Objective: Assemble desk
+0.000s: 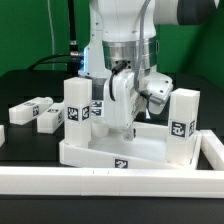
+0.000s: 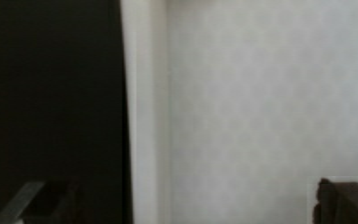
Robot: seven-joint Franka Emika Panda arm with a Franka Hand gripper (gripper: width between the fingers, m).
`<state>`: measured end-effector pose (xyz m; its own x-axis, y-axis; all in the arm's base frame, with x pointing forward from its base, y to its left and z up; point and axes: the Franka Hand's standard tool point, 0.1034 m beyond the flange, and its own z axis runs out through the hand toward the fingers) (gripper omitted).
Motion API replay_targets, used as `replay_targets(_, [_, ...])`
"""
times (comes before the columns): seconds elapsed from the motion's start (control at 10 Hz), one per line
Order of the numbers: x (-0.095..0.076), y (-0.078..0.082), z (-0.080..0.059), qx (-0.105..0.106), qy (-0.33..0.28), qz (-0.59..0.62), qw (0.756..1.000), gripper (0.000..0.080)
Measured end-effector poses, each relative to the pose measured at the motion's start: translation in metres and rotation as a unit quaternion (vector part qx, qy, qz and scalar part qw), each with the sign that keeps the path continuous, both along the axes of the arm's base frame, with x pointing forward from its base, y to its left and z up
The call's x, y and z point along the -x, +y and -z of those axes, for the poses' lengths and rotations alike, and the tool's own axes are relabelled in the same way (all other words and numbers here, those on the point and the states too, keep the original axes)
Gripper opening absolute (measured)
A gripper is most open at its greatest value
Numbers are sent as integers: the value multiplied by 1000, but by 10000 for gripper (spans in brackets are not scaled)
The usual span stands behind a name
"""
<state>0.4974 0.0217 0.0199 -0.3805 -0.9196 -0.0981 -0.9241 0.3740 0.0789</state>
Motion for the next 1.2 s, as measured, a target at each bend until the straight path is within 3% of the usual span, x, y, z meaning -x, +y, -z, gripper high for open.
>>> replay_targets(0.2, [0,0,0,0,0,-4,1000,637])
replay_targets(0.5, [1,0,1,0,1,-5,1000,144])
replay_targets(0.6, [2,1,1,0,1,-10,1000,144])
replay_targets(0.7, [2,2,2,-1,1,-17,1000,71])
replay_targets(1.2, [3,2,2,-1,0,-26,1000,71])
